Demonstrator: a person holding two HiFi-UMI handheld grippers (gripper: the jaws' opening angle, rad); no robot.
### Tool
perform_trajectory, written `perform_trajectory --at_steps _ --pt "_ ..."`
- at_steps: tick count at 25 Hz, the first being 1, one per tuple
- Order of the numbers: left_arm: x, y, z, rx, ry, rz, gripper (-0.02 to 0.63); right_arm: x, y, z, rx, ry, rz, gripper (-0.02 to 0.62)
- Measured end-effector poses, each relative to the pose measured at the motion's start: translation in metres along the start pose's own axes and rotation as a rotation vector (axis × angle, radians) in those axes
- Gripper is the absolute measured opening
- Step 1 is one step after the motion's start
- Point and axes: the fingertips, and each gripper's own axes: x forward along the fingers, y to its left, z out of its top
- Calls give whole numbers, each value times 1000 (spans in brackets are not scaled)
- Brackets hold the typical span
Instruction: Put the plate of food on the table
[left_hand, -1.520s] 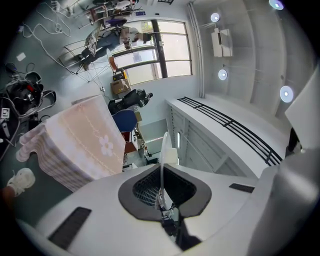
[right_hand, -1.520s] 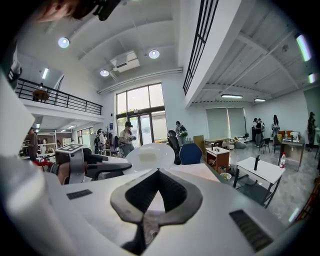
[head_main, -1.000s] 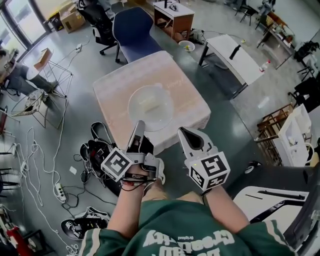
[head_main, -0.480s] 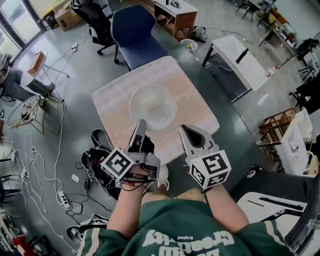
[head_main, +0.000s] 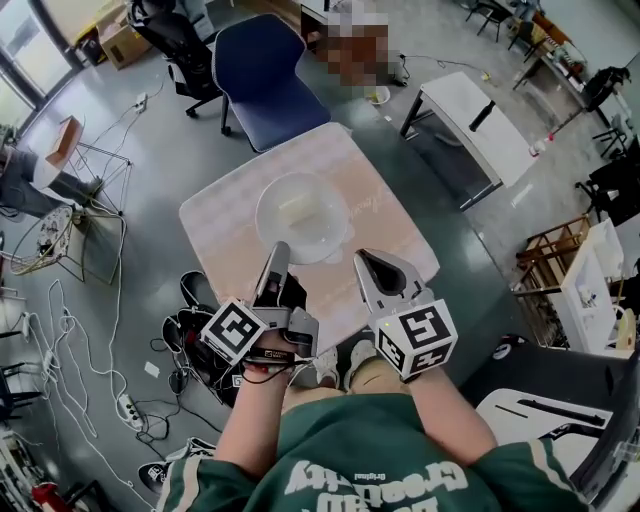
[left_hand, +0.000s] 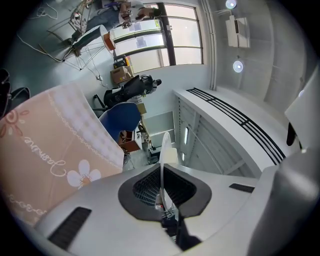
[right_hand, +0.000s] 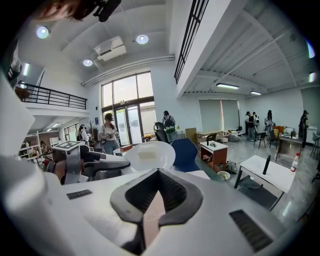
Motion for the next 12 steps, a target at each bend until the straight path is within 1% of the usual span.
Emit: perform_trajectory --at_steps 5,12 --pt "15 -1 9 25 -13 5 18 11 -9 9 -4 -7 6 15" --pt "36 5 12 7 -42 6 18 34 -25 18 -11 -11 34 15"
